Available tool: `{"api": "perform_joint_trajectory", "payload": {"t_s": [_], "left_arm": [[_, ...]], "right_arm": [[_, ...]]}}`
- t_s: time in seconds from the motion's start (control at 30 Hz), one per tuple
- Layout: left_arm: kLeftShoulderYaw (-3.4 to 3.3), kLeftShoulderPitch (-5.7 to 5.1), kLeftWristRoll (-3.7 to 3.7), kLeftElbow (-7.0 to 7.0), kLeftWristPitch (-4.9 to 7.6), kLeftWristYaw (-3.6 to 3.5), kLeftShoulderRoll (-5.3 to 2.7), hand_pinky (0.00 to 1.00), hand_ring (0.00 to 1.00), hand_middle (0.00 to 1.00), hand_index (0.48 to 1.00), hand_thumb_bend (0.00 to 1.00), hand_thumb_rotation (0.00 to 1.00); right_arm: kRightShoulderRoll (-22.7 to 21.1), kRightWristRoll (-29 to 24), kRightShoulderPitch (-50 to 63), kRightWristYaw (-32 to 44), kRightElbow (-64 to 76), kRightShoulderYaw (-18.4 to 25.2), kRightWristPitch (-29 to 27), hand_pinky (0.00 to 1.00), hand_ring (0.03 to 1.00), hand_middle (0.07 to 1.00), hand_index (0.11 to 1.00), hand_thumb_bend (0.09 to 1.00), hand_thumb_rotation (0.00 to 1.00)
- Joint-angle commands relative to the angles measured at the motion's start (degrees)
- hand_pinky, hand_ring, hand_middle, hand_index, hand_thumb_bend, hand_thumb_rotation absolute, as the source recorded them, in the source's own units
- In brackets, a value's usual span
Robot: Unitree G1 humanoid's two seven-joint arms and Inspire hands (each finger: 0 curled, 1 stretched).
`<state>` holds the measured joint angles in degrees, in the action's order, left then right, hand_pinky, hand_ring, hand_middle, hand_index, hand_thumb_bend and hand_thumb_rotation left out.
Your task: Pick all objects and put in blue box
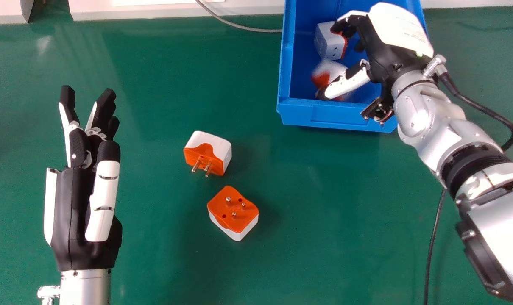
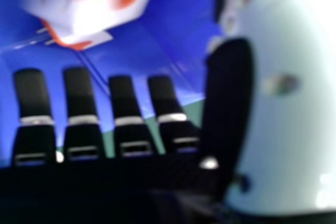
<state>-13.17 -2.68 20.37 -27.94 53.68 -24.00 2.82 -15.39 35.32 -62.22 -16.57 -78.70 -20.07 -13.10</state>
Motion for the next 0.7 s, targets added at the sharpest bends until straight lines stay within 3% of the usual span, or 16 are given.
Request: {"api": "perform_joint_trajectory", "payload": {"t_s": [0.0, 0.2, 0.3, 0.4, 0.67], "left_arm": [[0.02, 0.65, 0.37, 0.18, 1.34, -0.66, 0.39, 0.99, 0.98, 0.95, 0.907, 0.41, 0.73], [-0.30, 0.70, 1.03, 0.18, 1.32, -1.37, 0.43, 0.99, 0.98, 0.95, 0.906, 0.41, 0.72], [-0.42, 0.56, 1.05, 0.13, 1.49, -1.35, 0.21, 1.00, 0.98, 0.95, 0.906, 0.41, 0.72], [-0.43, 0.30, 0.97, 0.39, 1.53, -1.24, -0.02, 1.00, 0.98, 0.95, 0.906, 0.41, 0.72], [-0.34, -0.62, 0.41, 1.58, 1.28, -0.35, -0.55, 1.00, 0.98, 0.95, 0.908, 0.41, 0.72]], "right_arm": [[-1.3, -0.5, -2.3, -0.2, 0.8, 0.4, -1.2, 0.68, 0.846, 0.915, 0.902, 0.967, 0.42], [-1.4, -1.0, -1.9, -1.2, 1.2, 0.9, -2.1, 0.71, 0.879, 0.949, 0.936, 0.987, 0.48], [-1.9, -3.1, -0.5, -2.0, 2.1, 2.8, -6.0, 0.72, 0.878, 0.937, 0.931, 0.995, 0.49], [-2.4, -5.0, 1.2, -2.4, 3.1, 4.4, -10.5, 0.71, 0.858, 0.906, 0.910, 0.998, 0.46], [-5.5, -10.8, 13.4, -4.1, 12.5, 9.3, -30.1, 0.65, 0.803, 0.838, 0.835, 0.997, 0.37]]}}
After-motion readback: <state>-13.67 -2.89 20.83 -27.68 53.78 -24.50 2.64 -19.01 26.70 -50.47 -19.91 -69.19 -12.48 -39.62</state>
